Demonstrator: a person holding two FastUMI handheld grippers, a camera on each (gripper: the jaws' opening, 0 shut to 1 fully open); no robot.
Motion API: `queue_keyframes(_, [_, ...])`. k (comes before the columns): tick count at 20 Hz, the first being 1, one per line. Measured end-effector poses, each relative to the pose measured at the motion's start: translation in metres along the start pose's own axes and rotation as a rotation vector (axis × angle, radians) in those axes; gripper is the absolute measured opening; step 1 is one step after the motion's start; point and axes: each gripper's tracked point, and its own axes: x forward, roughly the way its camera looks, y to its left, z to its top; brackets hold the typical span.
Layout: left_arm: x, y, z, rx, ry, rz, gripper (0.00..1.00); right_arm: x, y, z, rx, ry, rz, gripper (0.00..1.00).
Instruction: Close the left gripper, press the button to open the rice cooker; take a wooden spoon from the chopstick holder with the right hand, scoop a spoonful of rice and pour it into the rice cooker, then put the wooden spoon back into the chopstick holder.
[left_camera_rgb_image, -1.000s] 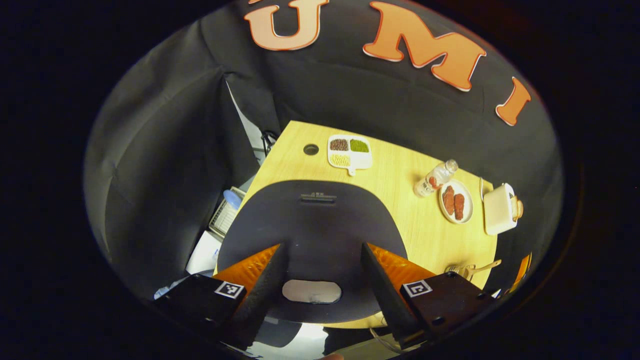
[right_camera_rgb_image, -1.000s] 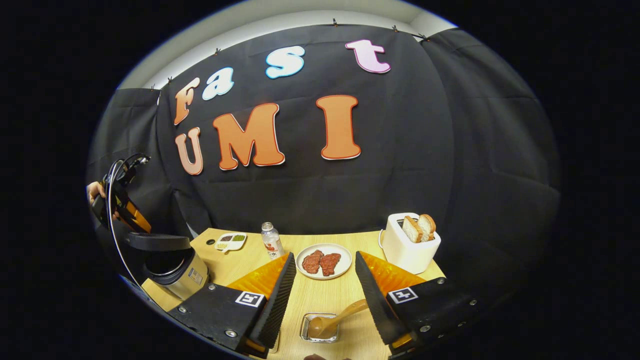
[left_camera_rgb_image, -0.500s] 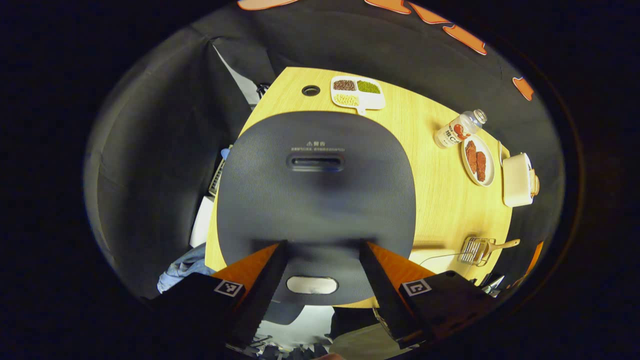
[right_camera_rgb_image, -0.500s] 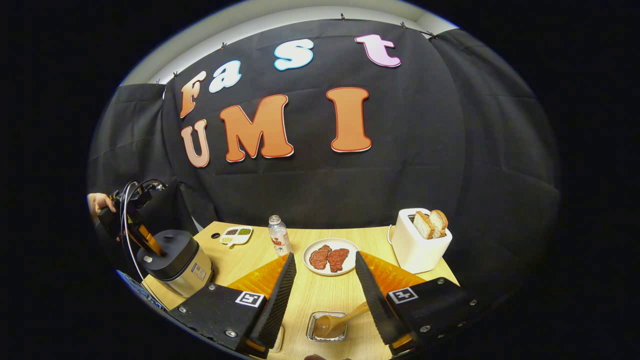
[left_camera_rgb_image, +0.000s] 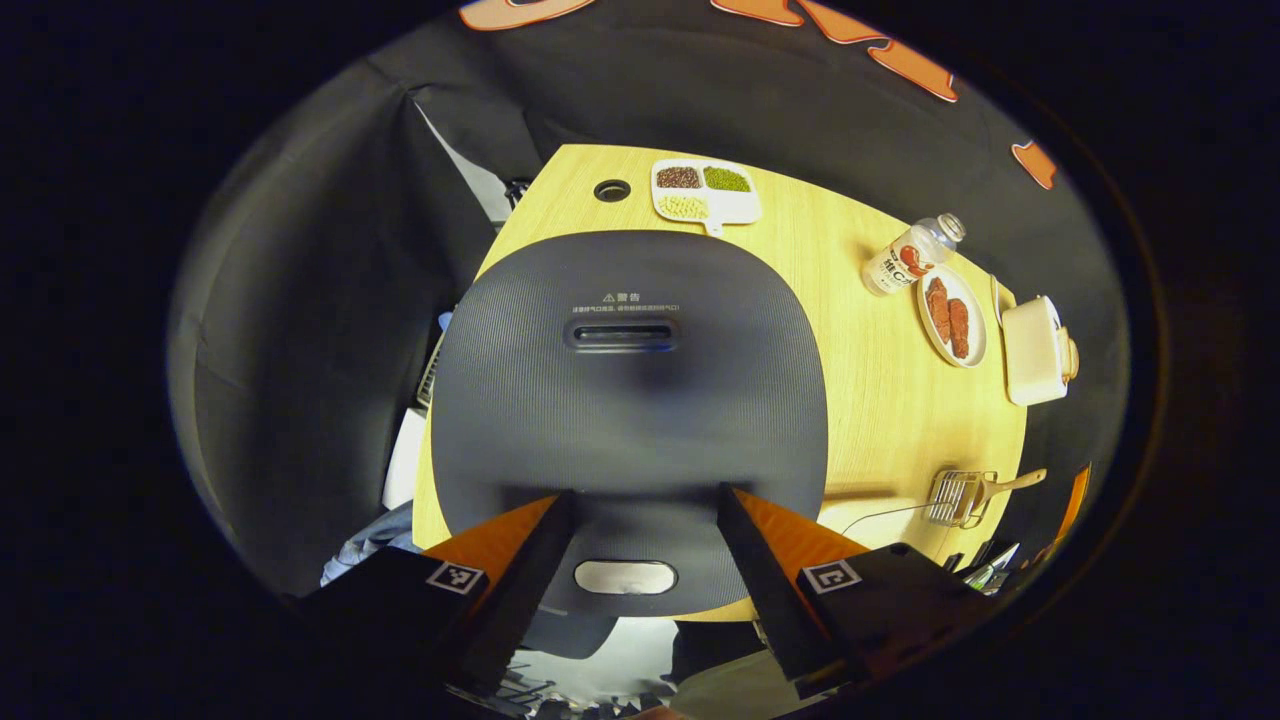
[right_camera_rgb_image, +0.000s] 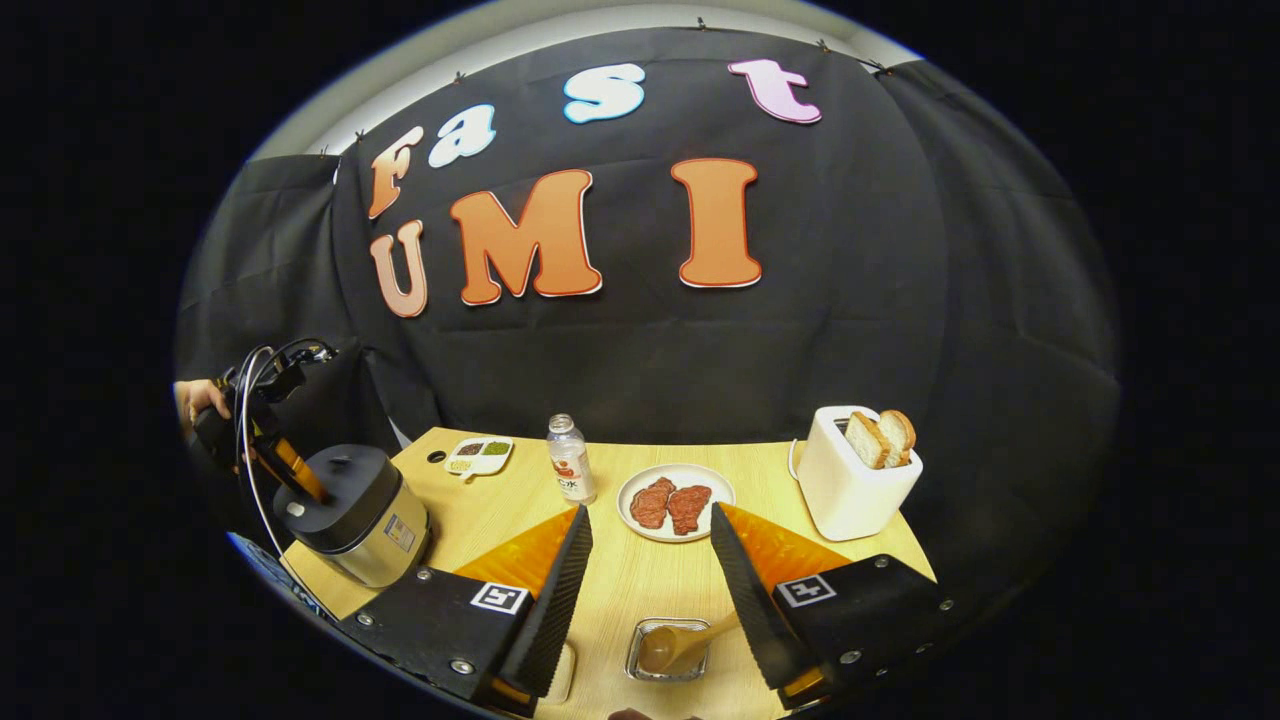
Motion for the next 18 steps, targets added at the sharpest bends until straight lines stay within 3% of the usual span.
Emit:
queue_keyframes(6, [-0.005,-0.001,-0.001,0.076,-0.189,-0.023,0.96,-0.003,0.005,0.0,-0.049,0.01,0.012,0.75])
queue_keyframes(7, [-0.005,-0.001,-0.002,0.077,-0.23,-0.018,1.0,-0.004,0.009,0.001,-0.036,0.006,0.021,0.75])
queue_keyframes(8, [-0.007,-0.002,-0.001,0.064,-0.274,-0.01,0.96,-0.004,0.014,0.001,-0.024,0.004,0.034,0.76])
queue_keyframes(12, [-0.02,-0.01,0.003,-0.003,-0.522,0.087,0.99,-0.006,0.025,0.017,-0.038,-0.049,0.042,0.75])
queue_keyframes(16, [-0.103,-0.057,0.022,0.047,-0.87,0.107,0.99,-0.01,0.032,0.049,-0.052,-0.133,0.028,0.75])
queue_keyframes(18, [-0.139,-0.093,0.026,0.086,-0.984,0.034,1.0,-0.015,0.036,0.066,-0.043,-0.178,0.035,0.75])
